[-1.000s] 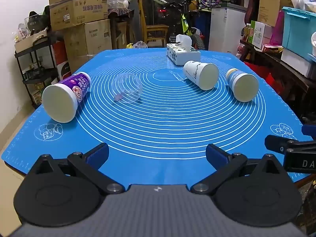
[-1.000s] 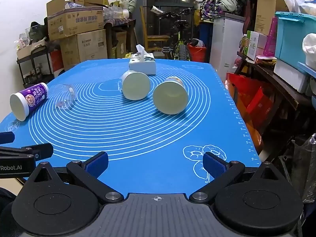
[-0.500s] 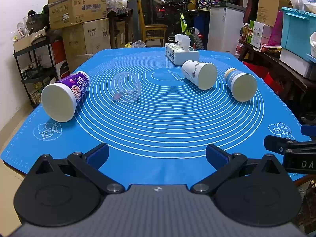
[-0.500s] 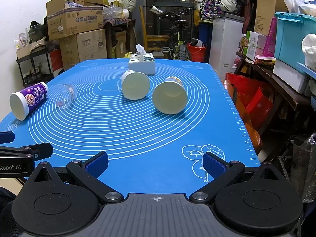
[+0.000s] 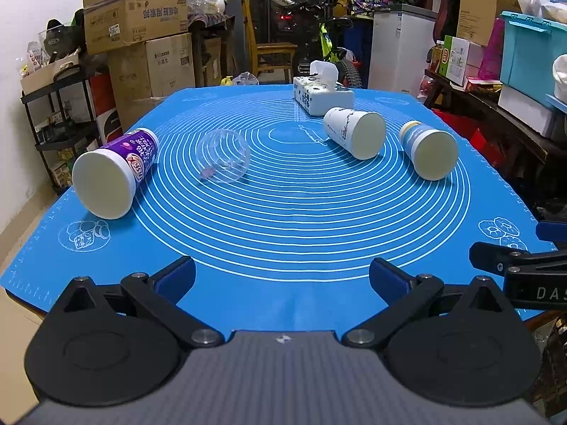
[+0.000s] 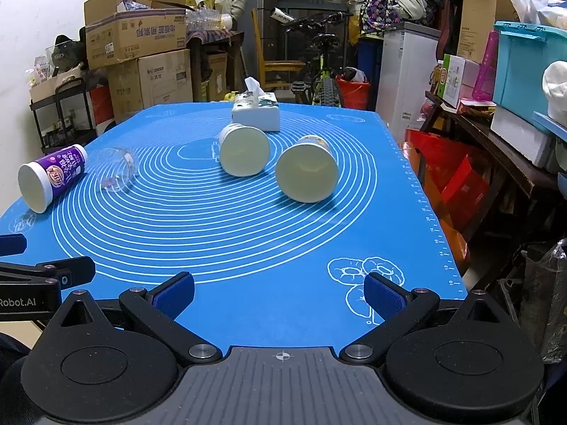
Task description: Flip cup upside down
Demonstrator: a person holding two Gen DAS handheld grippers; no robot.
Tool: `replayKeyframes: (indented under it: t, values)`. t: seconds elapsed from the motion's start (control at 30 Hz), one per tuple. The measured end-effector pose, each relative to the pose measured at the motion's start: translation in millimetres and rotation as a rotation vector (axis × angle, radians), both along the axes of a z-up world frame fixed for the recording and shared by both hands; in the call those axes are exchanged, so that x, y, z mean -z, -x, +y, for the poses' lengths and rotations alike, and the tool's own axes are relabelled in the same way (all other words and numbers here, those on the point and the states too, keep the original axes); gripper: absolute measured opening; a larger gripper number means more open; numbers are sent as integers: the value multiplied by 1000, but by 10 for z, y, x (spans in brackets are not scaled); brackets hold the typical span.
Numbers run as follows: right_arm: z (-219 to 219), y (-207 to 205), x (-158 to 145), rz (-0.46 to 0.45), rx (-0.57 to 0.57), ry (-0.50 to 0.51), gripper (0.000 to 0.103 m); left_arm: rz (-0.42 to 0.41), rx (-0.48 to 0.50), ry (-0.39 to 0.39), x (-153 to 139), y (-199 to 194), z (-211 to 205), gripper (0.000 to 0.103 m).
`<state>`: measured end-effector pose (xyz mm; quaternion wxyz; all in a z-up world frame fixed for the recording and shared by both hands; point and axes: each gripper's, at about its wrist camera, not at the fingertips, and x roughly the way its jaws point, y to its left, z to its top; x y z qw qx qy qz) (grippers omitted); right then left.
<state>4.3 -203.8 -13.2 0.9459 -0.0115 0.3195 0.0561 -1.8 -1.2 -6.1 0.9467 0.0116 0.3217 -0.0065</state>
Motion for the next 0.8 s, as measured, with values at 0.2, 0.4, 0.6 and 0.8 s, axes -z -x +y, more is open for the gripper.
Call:
replayKeyframes:
  t: [0.2, 0.4, 0.6, 0.8]
  values:
    - [7, -8, 9, 1, 2, -1, 101, 1, 4, -13, 2, -1, -10, 103]
    - [6, -4, 16, 3, 2, 0, 101, -8, 1, -11, -3, 0, -1, 103]
    - [5, -7, 17, 3, 3, 0, 101, -10, 4, -9, -5, -1, 0, 103]
    - [-3, -6, 14, 3, 3, 0, 101, -12, 10, -12, -6, 6, -13, 103]
